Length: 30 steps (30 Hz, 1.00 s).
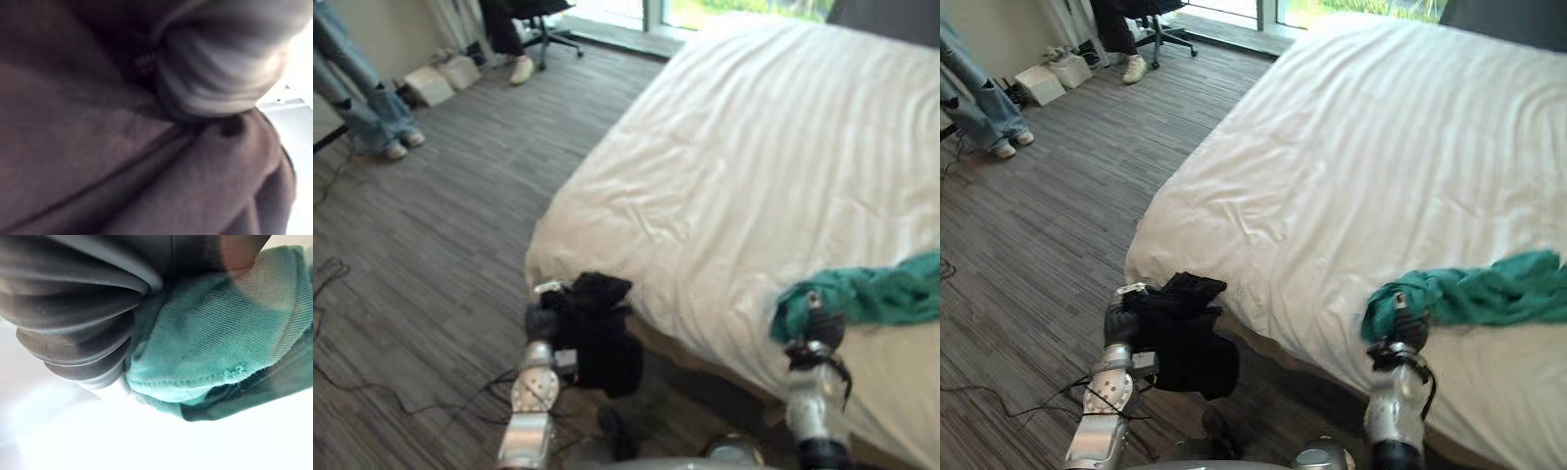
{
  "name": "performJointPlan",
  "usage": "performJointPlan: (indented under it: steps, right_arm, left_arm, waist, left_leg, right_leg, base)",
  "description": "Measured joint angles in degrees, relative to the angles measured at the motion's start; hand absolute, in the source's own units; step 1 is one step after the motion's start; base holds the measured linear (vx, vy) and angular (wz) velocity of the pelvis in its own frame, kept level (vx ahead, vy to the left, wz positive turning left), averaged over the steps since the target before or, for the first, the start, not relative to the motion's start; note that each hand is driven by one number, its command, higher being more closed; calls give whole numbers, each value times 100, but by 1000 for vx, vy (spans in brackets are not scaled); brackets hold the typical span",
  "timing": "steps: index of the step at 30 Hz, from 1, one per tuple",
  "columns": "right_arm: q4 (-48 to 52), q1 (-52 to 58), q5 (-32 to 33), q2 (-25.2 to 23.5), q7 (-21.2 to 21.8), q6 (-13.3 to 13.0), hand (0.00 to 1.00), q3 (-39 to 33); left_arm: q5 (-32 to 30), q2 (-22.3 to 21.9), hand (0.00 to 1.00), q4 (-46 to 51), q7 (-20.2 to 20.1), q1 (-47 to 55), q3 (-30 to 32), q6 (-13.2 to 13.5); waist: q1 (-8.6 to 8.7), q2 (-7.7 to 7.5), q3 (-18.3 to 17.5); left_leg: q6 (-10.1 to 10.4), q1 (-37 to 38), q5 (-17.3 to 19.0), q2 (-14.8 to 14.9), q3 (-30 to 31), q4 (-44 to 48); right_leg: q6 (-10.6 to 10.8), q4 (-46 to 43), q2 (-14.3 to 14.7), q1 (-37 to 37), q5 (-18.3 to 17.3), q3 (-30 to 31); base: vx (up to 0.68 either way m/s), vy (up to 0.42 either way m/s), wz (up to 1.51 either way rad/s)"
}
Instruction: Tidy the bed and pick cloth on bed and put in laundry
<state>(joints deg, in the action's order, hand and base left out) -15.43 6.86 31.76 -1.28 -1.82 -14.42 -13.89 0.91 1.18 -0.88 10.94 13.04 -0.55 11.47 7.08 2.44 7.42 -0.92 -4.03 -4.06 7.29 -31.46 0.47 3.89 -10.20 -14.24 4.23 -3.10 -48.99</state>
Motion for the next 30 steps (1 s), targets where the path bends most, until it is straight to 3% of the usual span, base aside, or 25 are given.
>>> performJointPlan:
  steps: [4,6,7,8,9,10,11,12,14,15,16,18,19,20,21,22,23,24,26,28,30]
  right_arm:
    - [8,440,-539,-256,29,137,100,443]
    - [-1,595,-1049,-260,12,199,100,619]
    - [-14,704,-1310,-270,-49,260,100,752]
    - [-98,788,-1628,-267,-70,350,100,901]
    - [-151,818,-1734,-265,-70,371,100,955]
    - [-227,914,-1924,-238,-71,405,100,1081]
    - [-227,1019,-2064,-238,-74,442,100,1279]
    - [-224,1105,-2134,-232,-77,460,100,1377]
    - [-196,1287,-2263,-232,-116,468,100,1429]
    - [-193,1300,-2280,-233,-122,469,100,1429]
    - [-128,1437,-2360,-243,-194,475,100,1442]
    - [-101,1494,-2499,-245,-242,480,100,1505]
    - [-98,1496,-2537,-243,-256,480,100,1530]
    - [-55,1547,-2577,-246,-302,480,100,1662]
    - [28,1620,-2719,-243,-320,497,100,1761]
    - [60,1642,-2753,-217,-326,499,100,1767]
    - [108,1740,-2845,-155,-342,502,100,1798]
    - [109,1746,-3013,-119,-348,580,100,1850]
    - [112,1736,-3181,-124,-351,606,100,1896]
    - [122,1724,-3289,-142,-348,605,100,1987]
    - [122,1729,-3342,-206,-352,618,100,2030]
  left_arm:
    - [282,-277,100,-15,-328,403,-233,-45]
    - [434,-264,100,-113,-479,453,-355,-58]
    - [552,-246,100,-197,-524,448,-389,-95]
    - [653,-212,100,-237,-567,446,-439,-131]
    - [710,-198,100,-242,-573,446,-485,-128]
    - [797,-85,100,-332,-583,439,-575,-125]
    - [927,-16,100,-482,-569,393,-571,-138]
    - [1009,8,100,-602,-569,401,-581,-159]
    - [1090,23,100,-778,-570,422,-632,-208]
    - [1091,23,100,-787,-570,424,-635,-210]
    - [1159,27,100,-927,-570,437,-668,-223]
    - [1331,40,100,-1132,-570,445,-673,-231]
    - [1357,46,100,-1157,-572,445,-677,-231]
    - [1460,111,100,-1177,-576,479,-728,-234]
    - [1566,116,100,-1298,-604,522,-893,-273]
    - [1590,108,100,-1300,-611,547,-941,-285]
    - [1700,45,100,-1306,-647,612,-1080,-309]
    - [1815,-9,100,-1305,-725,661,-1190,-366]
    - [1886,-25,100,-1269,-782,704,-1343,-367]
    - [1885,-20,100,-1264,-843,722,-1451,-367]
    - [1880,20,100,-1265,-841,728,-1528,-381]
  waist:
    - [-11,40,-22]
    - [-13,-51,13]
    - [-20,-136,17]
    - [-18,-178,28]
    - [-16,-192,11]
    - [-18,-168,27]
    - [-27,-178,27]
    - [-26,-183,28]
    - [-32,-224,18]
    - [-34,-229,16]
    - [-116,-252,9]
    - [-150,-296,28]
    - [-150,-333,38]
    - [-168,-496,37]
    - [-150,-572,-2]
    - [-159,-554,8]
    - [-252,-447,20]
    - [-346,-405,8]
    - [-358,-320,-47]
    - [-517,-366,-67]
    - [-510,-428,-111]
  left_leg:
    - [-28,117,-12,-162,243,-287]
    - [-78,270,23,-326,492,-354]
    - [-122,324,48,-431,783,-349]
    - [-210,408,17,-500,1224,-371]
    - [-272,390,-18,-513,1399,-377]
    - [-298,343,5,-525,1782,-406]
    - [-332,271,-37,-549,2267,-414]
    - [-342,247,-64,-619,2681,-411]
    - [-358,237,-88,-831,3348,-375]
    - [-358,236,-88,-842,3376,-373]
    - [-371,210,-78,-973,3699,-358]
    - [-375,181,-75,-988,3771,-358]
    - [-375,178,-75,-1001,3772,-356]
    - [-368,151,-69,-1124,3728,-384]
    - [-315,244,-106,-1093,3573,-420]
    - [-256,237,-128,-1031,3504,-422]
    - [-65,228,-194,-942,3460,-409]
    - [-16,232,-229,-889,3449,-401]
    - [6,290,-214,-817,3417,-442]
    - [69,325,-172,-744,3338,-467]
    - [70,332,-172,-750,3328,-487]
  right_leg:
    - [-10,-791,-426,8,-22,-258]
    - [-21,-1550,-808,41,-14,-295]
    - [-139,-2038,-1049,49,62,-198]
    - [-576,-2623,-1180,-115,346,289]
    - [-629,-2820,-1174,-237,413,555]
    - [-274,-2919,-916,-422,-145,1189]
    - [-189,-2762,-516,-584,-602,1810]
    - [-106,-2570,-240,-645,-835,2169]
    - [-51,-2220,140,-751,-1118,2888]
    - [-46,-2206,159,-766,-1129,2938]
    - [93,-1987,466,-971,-1297,3741]
    - [149,-1479,823,-1178,-1325,4535]
    - [159,-1338,845,-1168,-1317,4633]
    - [133,-877,819,-1152,-1205,4848]
    - [31,-848,767,-1055,-897,4669]
    - [26,-820,777,-1024,-901,4600]
    - [-47,-743,811,-896,-853,4422]
    - [-86,-547,853,-694,-768,4235]
    - [-100,-288,939,-487,-668,4113]
    - [-111,-23,1017,-364,-555,4132]
    - [-118,49,1012,-319,-549,4118]
  base:
    - [26,12,39]
    - [81,41,67]
    - [153,28,123]
    - [188,18,135]
    - [192,-3,158]
    - [178,-20,176]
    - [154,-28,220]
    - [145,-56,197]
    - [109,-85,172]
    - [95,-125,193]
    - [63,-115,130]
    - [71,-205,158]
    - [16,-194,130]
    - [45,-228,127]
    - [45,-185,119]
    - [126,-222,98]
    - [153,-154,53]
    - [182,-179,52]
    - [135,-101,35]
    - [95,-57,-2]
    - [61,-25,-1]
